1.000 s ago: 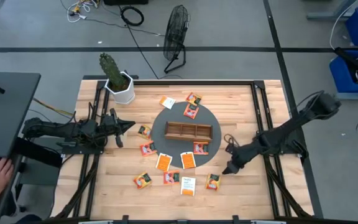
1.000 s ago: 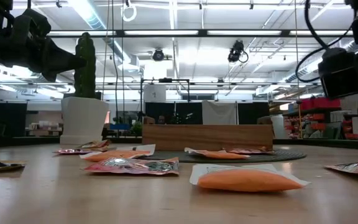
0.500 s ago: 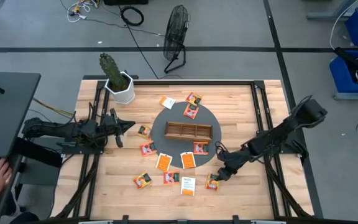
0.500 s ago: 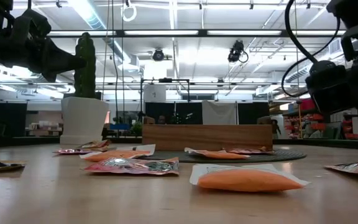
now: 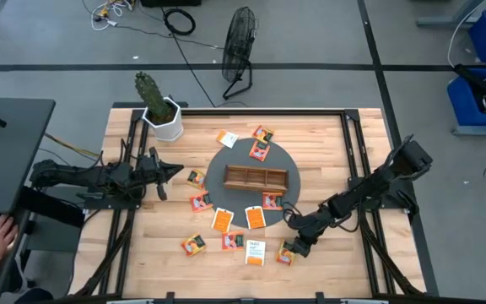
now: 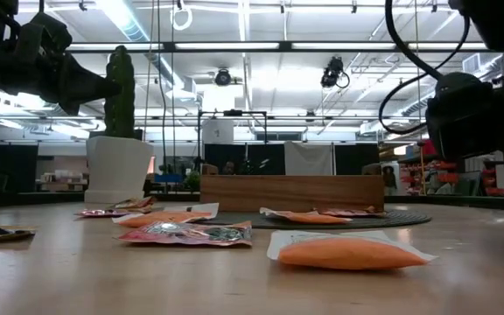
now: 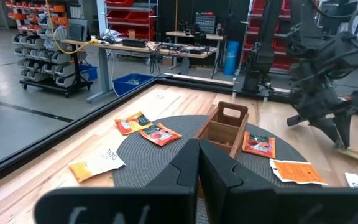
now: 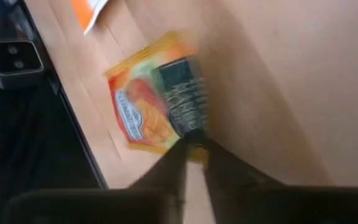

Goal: Pick & Place Tea
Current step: Put the yellow tea bag into the right section of the wooden organizer

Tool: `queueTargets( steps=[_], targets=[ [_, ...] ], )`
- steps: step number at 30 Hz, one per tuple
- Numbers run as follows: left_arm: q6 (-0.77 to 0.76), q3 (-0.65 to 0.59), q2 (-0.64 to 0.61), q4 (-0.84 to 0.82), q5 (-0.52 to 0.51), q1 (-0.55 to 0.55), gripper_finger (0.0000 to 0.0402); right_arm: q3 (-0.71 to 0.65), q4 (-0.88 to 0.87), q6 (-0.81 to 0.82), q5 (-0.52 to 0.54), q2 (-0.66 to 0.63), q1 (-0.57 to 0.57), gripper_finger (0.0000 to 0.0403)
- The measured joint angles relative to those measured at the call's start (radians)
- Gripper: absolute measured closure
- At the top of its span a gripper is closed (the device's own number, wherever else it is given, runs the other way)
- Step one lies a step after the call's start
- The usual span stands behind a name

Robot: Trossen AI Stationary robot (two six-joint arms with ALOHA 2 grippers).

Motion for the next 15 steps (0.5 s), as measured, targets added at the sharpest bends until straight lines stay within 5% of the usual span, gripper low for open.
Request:
queueTargets(
  steps=[9, 15],
  targets=[
    [0.0, 0.0, 0.0, 0.0, 0.0, 0.0, 0.0388, 0.103, -0.232, -0.119, 0.094, -0.002, 0.0, 0.0398],
    [0.0, 0.0, 0.0, 0.001, 0.0, 0.0, 0.0388, 0.285, -0.588, -0.221, 0.206, -0.002, -0.001, 0.0401]
  ],
)
